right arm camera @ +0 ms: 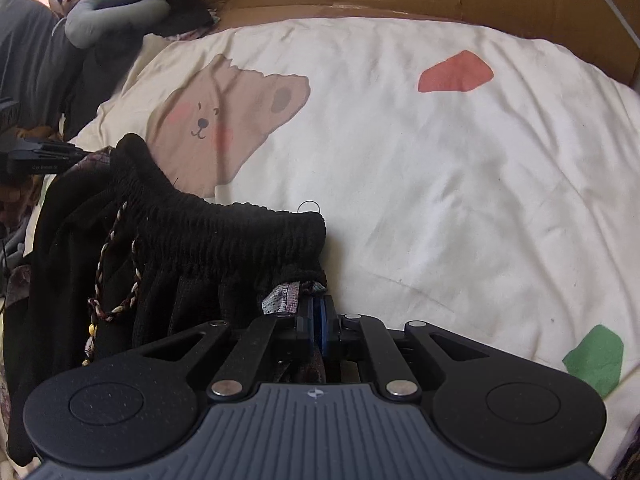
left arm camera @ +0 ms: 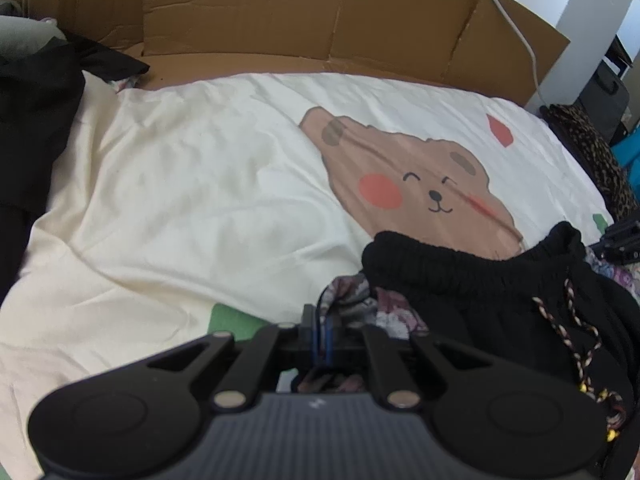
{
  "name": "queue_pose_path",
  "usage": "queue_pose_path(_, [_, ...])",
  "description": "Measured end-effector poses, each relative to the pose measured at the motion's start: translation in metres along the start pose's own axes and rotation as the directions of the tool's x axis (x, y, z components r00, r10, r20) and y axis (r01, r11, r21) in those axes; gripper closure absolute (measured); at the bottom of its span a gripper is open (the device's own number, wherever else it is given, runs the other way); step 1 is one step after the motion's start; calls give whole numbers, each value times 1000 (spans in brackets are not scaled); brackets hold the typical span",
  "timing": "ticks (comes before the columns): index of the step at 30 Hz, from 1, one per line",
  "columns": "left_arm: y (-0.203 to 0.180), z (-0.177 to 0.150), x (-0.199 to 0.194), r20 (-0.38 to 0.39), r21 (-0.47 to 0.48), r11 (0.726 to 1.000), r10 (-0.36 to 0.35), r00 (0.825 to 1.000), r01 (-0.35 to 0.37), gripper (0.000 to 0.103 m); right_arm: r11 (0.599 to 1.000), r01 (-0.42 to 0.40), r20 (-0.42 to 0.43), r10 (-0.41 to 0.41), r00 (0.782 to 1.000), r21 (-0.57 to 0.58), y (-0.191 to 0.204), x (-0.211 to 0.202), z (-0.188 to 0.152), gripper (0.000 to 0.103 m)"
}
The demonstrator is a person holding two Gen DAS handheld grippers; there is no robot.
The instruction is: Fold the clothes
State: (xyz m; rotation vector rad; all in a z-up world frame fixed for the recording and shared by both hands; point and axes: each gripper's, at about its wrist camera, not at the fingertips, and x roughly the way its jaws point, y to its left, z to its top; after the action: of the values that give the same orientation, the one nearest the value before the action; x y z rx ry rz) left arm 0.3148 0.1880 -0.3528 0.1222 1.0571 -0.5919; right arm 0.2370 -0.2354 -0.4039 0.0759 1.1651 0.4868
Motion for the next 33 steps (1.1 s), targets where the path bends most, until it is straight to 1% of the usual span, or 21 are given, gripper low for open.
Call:
queue_pose_path(4, [-1,2,-2,-7,15,1000,1,1000,-1,99,1000,0,12,0,1000,-23,0,-5,2,99])
queue_pose_path(6, [-1,2,-2,-11,21,1000,2,1000,-1,99,1000,-3,14,3,1000,-27,-1,-5,2,95])
queue_pose_path(11, [-2,3,-3,-20,33,999,5,1000,-4,99,998,-16,28,17,999,-60,-4,-10,2,92])
queue_pose_path(12, [-2,3,-3,-22,36,999,5,1000,-4,99,998,-21,29,23,999,-62,-5,-12,2,86])
queue_pose_path(13, [-2,2,-4,-23,38,999,4,1000,-4,99,998,-24,33,26,999,-64,-7,-14,1,77])
queue_pose_path(14, [-2,2,-4,-24,40,999,4,1000,-3,99,998,-16,43,19,999,-63,-10,-17,1,65])
queue_pose_path(15, [-1,2,-4,-25,41,999,4,1000,-3,99,998,-10,52,14,999,-60,-14,-21,1,59])
queue_pose_path(16, [-1,2,-4,-25,40,999,3,1000,-2,99,999,-11,59,14,998,-45,-19,-23,2,57])
queue_pose_path(19, [-1,1,-2,-26,38,999,4,1000,-3,99,999,-38,71,36,997,25,-31,-22,3,57])
queue_pose_path(21, [-1,1,0,-26,36,999,4,1000,-3,99,998,-55,67,52,996,37,-30,-17,3,57])
queue_pose_path(23, [-1,0,1,-30,34,999,2,1000,-1,99,998,-61,49,61,997,11,-23,-9,2,57])
queue_pose_path(29, [-1,-1,1,-32,33,999,5,999,-4,99,997,-39,21,41,999,-70,-3,6,3,56])
queue_pose_path(33, [-2,-1,1,-31,29,1000,8,999,-7,99,983,-31,5,33,999,-183,22,8,2,58])
